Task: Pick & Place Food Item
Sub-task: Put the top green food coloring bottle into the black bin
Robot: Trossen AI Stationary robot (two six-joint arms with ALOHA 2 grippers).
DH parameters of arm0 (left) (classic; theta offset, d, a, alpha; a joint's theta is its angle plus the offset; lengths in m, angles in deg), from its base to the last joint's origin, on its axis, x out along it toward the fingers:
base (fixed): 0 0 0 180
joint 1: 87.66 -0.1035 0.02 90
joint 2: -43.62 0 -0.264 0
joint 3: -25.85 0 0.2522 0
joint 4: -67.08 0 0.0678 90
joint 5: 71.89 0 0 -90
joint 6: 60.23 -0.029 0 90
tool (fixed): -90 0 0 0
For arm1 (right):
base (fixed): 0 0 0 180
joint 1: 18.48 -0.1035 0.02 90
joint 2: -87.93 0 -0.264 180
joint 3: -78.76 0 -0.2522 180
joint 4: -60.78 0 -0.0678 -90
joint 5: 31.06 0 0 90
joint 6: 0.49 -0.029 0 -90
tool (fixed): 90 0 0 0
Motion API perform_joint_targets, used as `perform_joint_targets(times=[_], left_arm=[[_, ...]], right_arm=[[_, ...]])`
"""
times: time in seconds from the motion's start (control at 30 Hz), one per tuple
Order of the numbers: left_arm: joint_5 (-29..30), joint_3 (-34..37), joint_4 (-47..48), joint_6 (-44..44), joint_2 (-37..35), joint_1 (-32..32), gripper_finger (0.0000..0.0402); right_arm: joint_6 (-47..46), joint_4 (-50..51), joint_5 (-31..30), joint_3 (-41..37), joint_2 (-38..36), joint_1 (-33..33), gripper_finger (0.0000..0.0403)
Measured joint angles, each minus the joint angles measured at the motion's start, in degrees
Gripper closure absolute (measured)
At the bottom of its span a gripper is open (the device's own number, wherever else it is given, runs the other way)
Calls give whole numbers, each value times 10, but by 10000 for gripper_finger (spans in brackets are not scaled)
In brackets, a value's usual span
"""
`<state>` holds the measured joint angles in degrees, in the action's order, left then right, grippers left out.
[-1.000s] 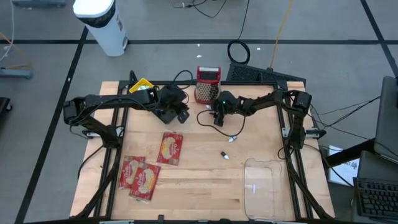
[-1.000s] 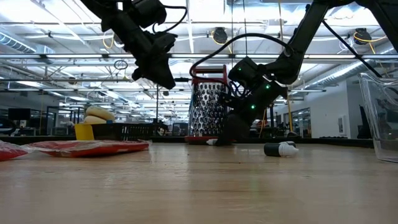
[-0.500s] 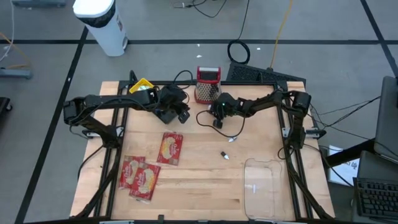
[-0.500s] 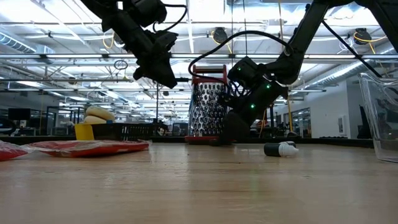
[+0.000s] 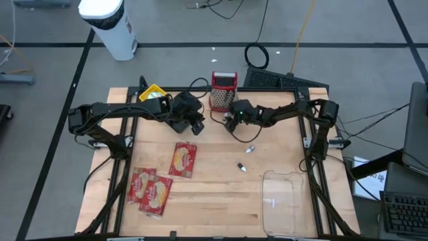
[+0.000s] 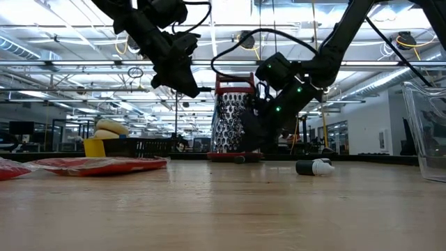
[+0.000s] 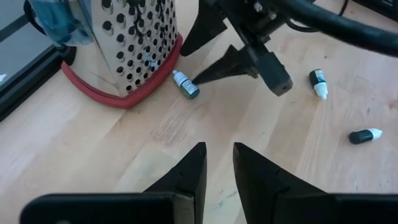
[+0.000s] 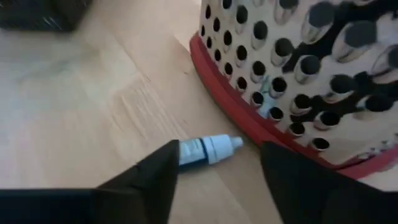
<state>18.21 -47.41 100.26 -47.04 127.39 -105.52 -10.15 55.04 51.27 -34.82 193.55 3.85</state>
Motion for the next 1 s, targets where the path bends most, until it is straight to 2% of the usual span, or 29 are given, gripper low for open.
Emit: perform_joint_targets(times=[0.17,0.33,0.53,1.0], left_arm=[[0,0,0,0,0,0,323],[0,0,-1,0,0,0,323],[0,0,-2,8,0,1,323],[0,0,-2,8,0,2,323]], right_arm=[[-36,-27,4,1,20,1,128],[-61,-32,2,11,55,-1,107],[-72,-31,-5,20,73,-2,119],[-68,-2,-4,20,71,-1,184]])
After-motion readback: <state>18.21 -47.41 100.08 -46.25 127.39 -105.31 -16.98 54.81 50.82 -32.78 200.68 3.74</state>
